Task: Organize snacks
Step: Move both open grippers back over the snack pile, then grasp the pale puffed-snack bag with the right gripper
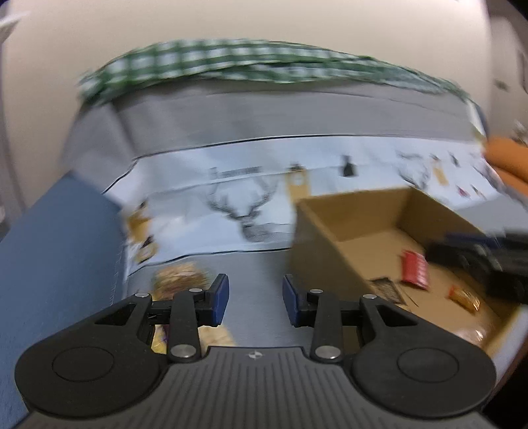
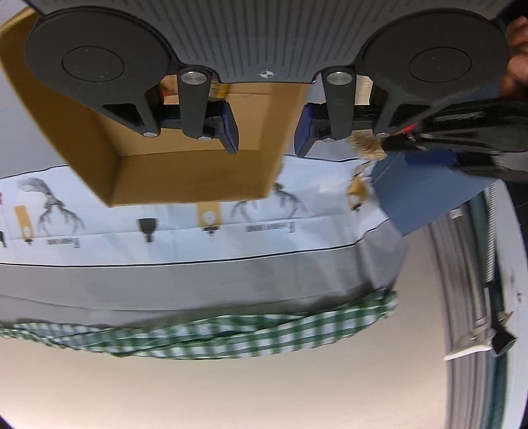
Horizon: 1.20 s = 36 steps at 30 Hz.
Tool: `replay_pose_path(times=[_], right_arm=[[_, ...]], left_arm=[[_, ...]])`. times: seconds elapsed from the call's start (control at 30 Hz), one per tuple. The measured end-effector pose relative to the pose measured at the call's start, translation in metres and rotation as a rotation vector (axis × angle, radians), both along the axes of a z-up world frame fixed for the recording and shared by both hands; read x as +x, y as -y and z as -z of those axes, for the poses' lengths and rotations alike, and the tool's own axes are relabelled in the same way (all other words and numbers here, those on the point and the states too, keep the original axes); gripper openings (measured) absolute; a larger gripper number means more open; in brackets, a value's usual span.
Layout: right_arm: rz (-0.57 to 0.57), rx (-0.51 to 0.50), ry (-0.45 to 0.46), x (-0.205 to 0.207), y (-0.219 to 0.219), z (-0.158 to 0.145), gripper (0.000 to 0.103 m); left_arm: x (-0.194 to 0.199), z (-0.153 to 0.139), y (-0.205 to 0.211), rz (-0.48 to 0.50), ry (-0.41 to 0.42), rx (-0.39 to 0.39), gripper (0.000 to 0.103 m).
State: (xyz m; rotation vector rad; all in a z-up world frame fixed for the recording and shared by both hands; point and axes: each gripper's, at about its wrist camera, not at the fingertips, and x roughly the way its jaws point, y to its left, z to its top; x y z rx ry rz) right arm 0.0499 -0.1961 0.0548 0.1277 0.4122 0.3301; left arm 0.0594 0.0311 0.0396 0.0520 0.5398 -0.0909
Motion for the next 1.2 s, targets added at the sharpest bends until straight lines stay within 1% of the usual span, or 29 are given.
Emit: replay_pose_path(times=[0.07,0.2,0.3,0.37,0.47,0.53,0.63,0.67,0.7,0.77,0.9,1.03,1.13,1.17,1.2], right_arm=[[-0.036,0.002,-0.004,-0.001,-0.012,0.002,0.039],[-0.113,-0.015,0.000,-0.004,-0.040,0.007,0.039],[-0.173,0.007,0.000,-0.005,-0.060,0.008,0.039],[-0.215,-0.003,0.011,-0.009,-0.072,0.014,0.039],[-0.262,-0.007,-0.011,-0.008,-0.091,0.023,0.039],[-0.294,-0.011,-0.001,-0.009,-0.100,0.024,0.039],[-0.340,-0.013,0.011,-0.010,-0.110,0.029,0.039],[-0.350,-0.017,0.010,-0.010,-0.112,0.030,0.039],[-0.357,-0.020,0.007,-0.009,-0.114,0.032,0.039],[-0.366,-0.019,-0.003,-0.006,-0.119,0.036,0.039],[-0.377,-0.024,-0.019,-0.001,-0.127,0.043,0.039],[-0.387,-0.045,-0.041,0.004,-0.136,0.052,0.039],[-0.381,-0.063,-0.056,0.010,-0.142,0.059,0.039],[-0.378,-0.068,-0.065,0.012,-0.144,0.061,0.039],[-0.371,-0.074,-0.073,0.014,-0.146,0.063,0.040]], left_arm=[[0.004,0.003,-0.013,-0.036,-0.034,-0.018,0.040],[0.007,0.003,-0.031,-0.067,-0.055,-0.044,0.040],[0.010,0.005,-0.041,-0.101,-0.071,-0.046,0.040],[0.013,0.009,-0.048,-0.131,-0.090,-0.042,0.040],[0.016,0.014,-0.058,-0.166,-0.115,-0.038,0.040],[0.018,0.017,-0.064,-0.191,-0.127,-0.030,0.040],[0.020,0.021,-0.075,-0.240,-0.146,-0.023,0.035],[0.020,0.023,-0.079,-0.257,-0.152,-0.024,0.031],[0.021,0.024,-0.083,-0.271,-0.159,-0.025,0.025],[0.025,0.027,-0.090,-0.298,-0.180,-0.029,0.018],[0.032,0.034,-0.097,-0.337,-0.219,-0.020,0.018],[0.042,0.044,-0.095,-0.341,-0.262,0.025,0.019],[0.048,0.051,-0.092,-0.344,-0.285,0.057,0.022],[0.050,0.053,-0.091,-0.346,-0.290,0.067,0.027],[0.052,0.055,-0.089,-0.345,-0.295,0.080,0.029]])
